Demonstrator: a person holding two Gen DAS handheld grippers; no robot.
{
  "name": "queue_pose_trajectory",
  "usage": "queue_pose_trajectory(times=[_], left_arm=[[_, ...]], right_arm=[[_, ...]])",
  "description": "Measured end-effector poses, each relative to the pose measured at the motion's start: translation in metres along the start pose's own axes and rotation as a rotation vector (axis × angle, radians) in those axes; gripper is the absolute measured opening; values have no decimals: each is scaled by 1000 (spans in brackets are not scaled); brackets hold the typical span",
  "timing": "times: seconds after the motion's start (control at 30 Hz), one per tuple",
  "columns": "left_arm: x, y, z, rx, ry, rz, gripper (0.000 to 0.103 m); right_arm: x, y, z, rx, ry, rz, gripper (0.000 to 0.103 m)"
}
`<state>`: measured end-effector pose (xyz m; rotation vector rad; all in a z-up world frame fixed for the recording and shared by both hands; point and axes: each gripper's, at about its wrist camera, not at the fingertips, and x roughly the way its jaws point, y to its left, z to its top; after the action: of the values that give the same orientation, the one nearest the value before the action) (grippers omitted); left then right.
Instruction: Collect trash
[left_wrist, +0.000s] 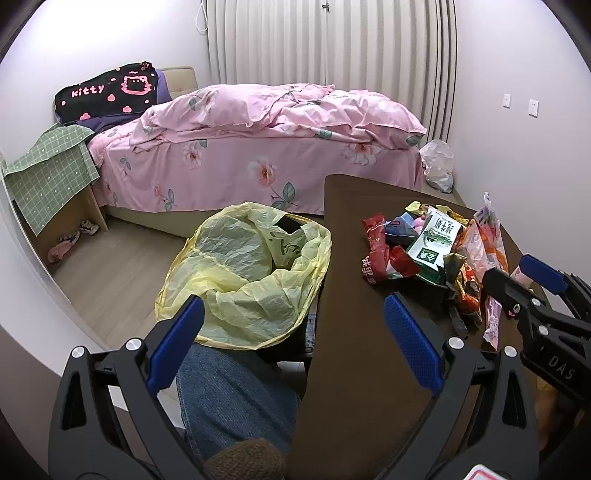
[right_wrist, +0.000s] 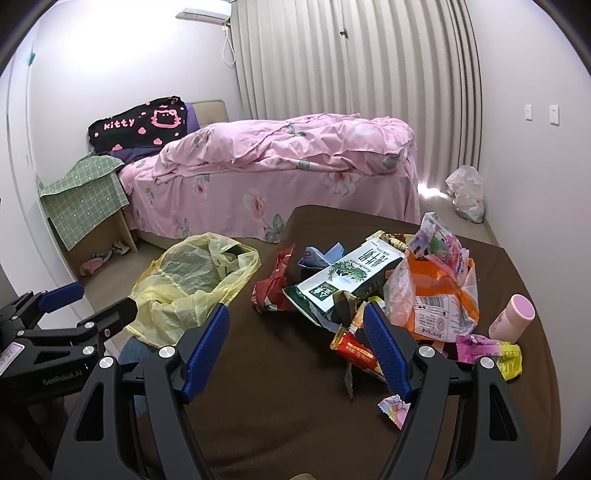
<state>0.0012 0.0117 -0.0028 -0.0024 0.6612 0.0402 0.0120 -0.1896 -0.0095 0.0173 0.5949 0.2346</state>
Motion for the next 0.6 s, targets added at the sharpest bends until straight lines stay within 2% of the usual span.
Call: queue_pose_trajectory(times=[0.6], left_arm=[[7,8,0,-24,12,1,93]], right_arm=[[6,5,3,-12,1,12,71]])
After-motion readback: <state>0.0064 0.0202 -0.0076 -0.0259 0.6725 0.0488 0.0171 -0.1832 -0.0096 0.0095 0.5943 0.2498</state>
